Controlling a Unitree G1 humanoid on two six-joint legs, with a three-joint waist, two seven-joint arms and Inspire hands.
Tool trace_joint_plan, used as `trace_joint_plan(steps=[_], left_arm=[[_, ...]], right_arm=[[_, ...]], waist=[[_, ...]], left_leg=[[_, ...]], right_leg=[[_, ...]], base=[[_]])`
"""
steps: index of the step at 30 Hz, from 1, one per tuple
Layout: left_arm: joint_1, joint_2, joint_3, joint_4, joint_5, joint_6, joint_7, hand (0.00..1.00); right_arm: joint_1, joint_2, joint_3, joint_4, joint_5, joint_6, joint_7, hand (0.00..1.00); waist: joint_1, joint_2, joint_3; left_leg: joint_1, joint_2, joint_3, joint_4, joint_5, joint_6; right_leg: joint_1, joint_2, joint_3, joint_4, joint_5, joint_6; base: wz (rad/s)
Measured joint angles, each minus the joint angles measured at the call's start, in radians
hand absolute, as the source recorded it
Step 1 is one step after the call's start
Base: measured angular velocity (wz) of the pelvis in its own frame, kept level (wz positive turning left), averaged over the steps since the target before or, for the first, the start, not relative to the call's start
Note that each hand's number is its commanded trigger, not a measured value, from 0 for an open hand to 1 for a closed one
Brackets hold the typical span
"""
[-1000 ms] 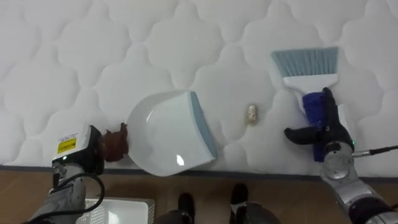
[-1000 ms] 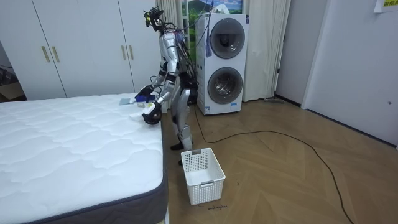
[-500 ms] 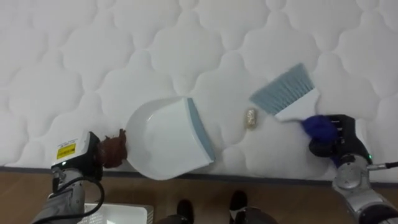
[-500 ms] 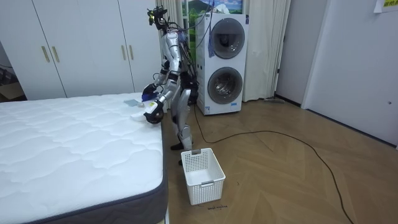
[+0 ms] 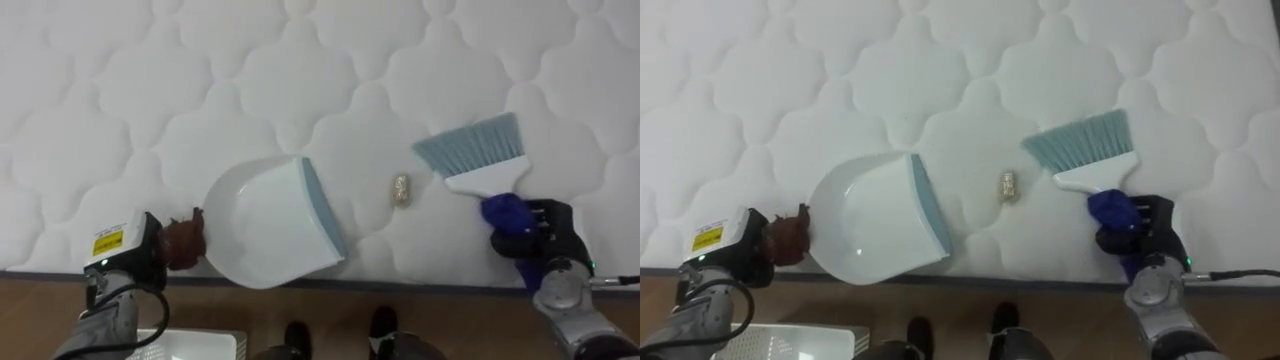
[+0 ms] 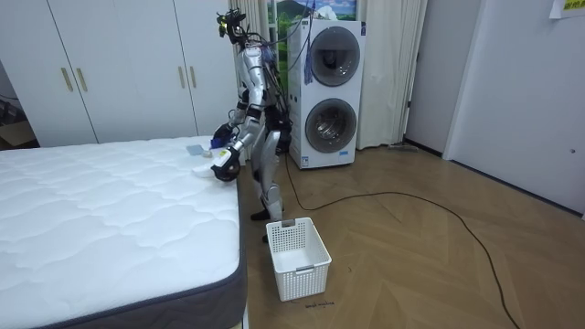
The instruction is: Clean bed
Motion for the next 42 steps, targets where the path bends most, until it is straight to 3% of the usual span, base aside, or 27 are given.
trace_joint_plan(steps=[7, 12, 16, 20, 22, 25, 27, 32, 42], left_arm=[[-0.001, -0.003, 0.004, 0.000, 0.002, -0.002, 0.004, 1.00], [-0.011, 0.000, 0.004, -0.005, 0.029, 0.008, 0.024, 1.00], [-0.028, 0.027, 0.004, -0.010, 0.061, 0.017, 0.026, 1.00], [-0.036, 0.088, 0.004, -0.017, 0.123, 0.029, 0.055, 1.00], [-0.047, 0.099, 0.004, -0.018, 0.137, 0.042, 0.062, 1.00], [-0.071, 0.106, 0.004, -0.019, 0.161, 0.054, 0.066, 1.00], [-0.081, 0.121, 0.003, -0.027, 0.179, 0.060, 0.066, 1.00], [-0.115, 0.146, 0.001, -0.033, 0.236, 0.077, 0.074, 1.00], [-0.149, 0.174, 0.002, -0.034, 0.284, 0.089, 0.090, 1.00]], right_arm=[[-0.004, 0.000, -0.028, 0.010, 0.009, 0.000, 0.013, 1.00], [-0.023, -0.008, -0.038, 0.016, -0.017, 0.033, 0.013, 1.00], [-0.048, -0.058, -0.040, 0.035, -0.144, 0.080, 0.015, 1.00], [-0.079, -0.136, -0.041, 0.061, -0.276, 0.133, 0.012, 1.00], [-0.085, -0.171, -0.041, 0.051, -0.373, 0.156, 0.012, 1.00], [-0.127, -0.213, -0.031, 0.049, -0.538, 0.194, 0.015, 1.00], [-0.155, -0.217, -0.012, 0.047, -0.621, 0.215, 0.015, 1.00], [-0.192, -0.225, 0.077, -0.004, -0.818, 0.290, 0.041, 1.00], [-0.235, -0.281, 0.169, -0.191, -1.125, 0.349, 0.142, 1.00]], waist=[[0.001, -0.001, -0.0006], [0.000, -0.008, -0.0014], [-0.002, -0.054, -0.0002], [-0.011, -0.114, -0.0005], [-0.017, -0.129, -0.0003], [-0.021, -0.137, 0.0015], [-0.016, -0.144, 0.0038], [0.014, -0.172, 0.0188], [0.014, -0.191, 0.0173]], left_leg=[[0.007, -0.003, 0.004, -0.009, 0.000, 0.000], [0.007, -0.006, 0.003, 0.000, 0.000, 0.000], [0.007, -0.016, 0.012, 0.005, 0.002, 0.003], [-0.001, -0.011, 0.016, 0.010, 0.002, 0.003], [-0.016, -0.008, 0.015, 0.019, 0.001, 0.005], [-0.035, 0.007, 0.015, 0.030, -0.002, 0.008], [-0.039, 0.008, 0.016, 0.037, -0.002, 0.007], [-0.041, 0.021, 0.023, 0.045, -0.007, 0.001], [-0.058, 0.046, 0.025, 0.058, -0.010, -0.002]], right_leg=[[-0.002, -0.001, 0.009, 0.008, 0.000, 0.000], [-0.002, -0.005, 0.010, 0.015, -0.002, 0.002], [-0.020, -0.019, 0.023, 0.051, -0.014, 0.005], [-0.022, -0.016, 0.021, 0.052, -0.014, 0.003], [-0.030, -0.015, 0.018, 0.052, -0.013, 0.003], [-0.036, -0.009, 0.008, 0.032, 0.001, 0.001], [-0.036, -0.002, 0.010, 0.031, 0.008, -0.002], [-0.042, 0.005, 0.007, 0.033, 0.011, -0.009], [-0.043, 0.004, -0.028, 0.012, 0.024, -0.026]], base=[[-0.02], [0.00], [-0.01], [0.00], [0.09], [-0.02], [-0.11], [-0.10], [-0.02]])
